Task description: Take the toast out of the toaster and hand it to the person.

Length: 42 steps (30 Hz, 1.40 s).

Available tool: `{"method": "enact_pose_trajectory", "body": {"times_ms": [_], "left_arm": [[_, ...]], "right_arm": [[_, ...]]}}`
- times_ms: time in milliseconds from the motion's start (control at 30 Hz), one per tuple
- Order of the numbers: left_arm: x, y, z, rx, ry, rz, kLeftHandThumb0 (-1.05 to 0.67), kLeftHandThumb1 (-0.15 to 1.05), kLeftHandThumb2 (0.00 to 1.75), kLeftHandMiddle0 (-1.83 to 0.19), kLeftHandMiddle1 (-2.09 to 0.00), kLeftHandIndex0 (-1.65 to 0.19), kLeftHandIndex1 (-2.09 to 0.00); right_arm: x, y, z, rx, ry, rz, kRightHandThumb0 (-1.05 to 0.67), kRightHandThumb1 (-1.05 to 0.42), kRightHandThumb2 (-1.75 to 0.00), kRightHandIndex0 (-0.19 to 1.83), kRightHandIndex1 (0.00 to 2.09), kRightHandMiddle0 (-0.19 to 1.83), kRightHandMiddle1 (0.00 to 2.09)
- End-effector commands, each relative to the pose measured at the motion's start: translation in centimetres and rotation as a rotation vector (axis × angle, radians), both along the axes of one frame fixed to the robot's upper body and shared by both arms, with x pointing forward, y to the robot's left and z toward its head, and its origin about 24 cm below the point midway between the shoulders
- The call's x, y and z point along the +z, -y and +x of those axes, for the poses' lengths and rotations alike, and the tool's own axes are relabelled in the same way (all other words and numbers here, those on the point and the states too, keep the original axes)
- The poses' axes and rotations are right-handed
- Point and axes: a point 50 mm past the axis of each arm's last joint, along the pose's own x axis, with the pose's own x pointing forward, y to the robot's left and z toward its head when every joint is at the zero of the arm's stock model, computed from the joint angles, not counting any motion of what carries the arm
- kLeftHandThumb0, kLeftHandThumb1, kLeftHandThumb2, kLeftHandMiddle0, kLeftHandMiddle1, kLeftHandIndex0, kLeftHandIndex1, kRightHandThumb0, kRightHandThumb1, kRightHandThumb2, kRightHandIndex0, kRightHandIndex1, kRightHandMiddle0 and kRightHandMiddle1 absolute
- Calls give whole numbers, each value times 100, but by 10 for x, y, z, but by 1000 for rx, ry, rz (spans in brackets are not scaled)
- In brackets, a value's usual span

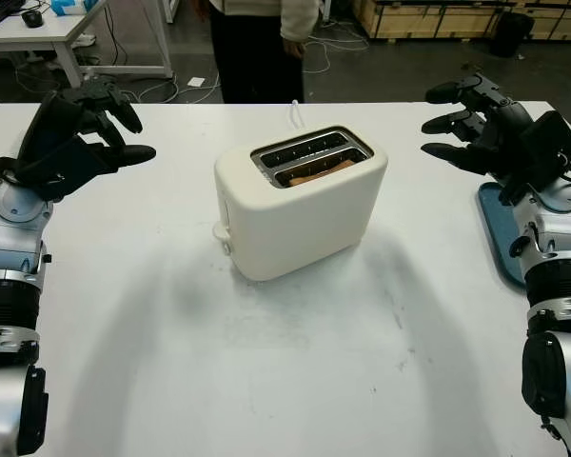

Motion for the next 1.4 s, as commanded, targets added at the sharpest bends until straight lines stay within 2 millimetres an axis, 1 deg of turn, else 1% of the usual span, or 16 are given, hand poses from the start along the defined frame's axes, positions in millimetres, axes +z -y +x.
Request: {"method": "enact_pose_trajectory", "body": {"times_ms": [0, 200, 367, 500, 967, 1133, 1367], "left_arm": [[4, 1, 1, -6, 3, -3, -105, 80, 0, -70, -152, -64, -153], [2, 2, -1, -12, -8, -15, -105, 78, 0, -69, -152, -64, -152], [1, 2, -1, -11, -5, -10, -105, 79, 1, -68, -153, -64, -152], [1, 2, -1, -11, -4, -26, -105, 79, 0, -68, -154, -63, -153], [2, 1, -2, -5, 6, -29, -105, 80, 0, -66, -157, -60, -157], [1, 2, -1, -5, 11, -38, -105, 80, 0, -67, -156, -61, -157], [-1, 2, -2, 3, 31, -62, -105, 81, 0, -70, -153, -63, -155]], "right_arm": [[9, 1, 1, 0, 43, 2, -105, -63, 0, 1, 141, 10, 123], [6, 2, 0, -1, 36, 5, -105, -63, 0, 0, 141, 8, 123], [3, 1, -1, 2, 25, 10, -105, -61, 0, 0, 141, 8, 124], [4, 1, -1, 4, 33, -5, -105, -63, -1, 1, 143, 10, 124], [4, -1, -1, 18, 35, 4, -105, -61, 0, 2, 143, 12, 123], [3, -1, -1, 19, 18, 20, -105, -58, 0, 1, 144, 12, 123], [2, 0, -2, 7, 15, 3, -105, -59, 0, 1, 145, 12, 122]]}}
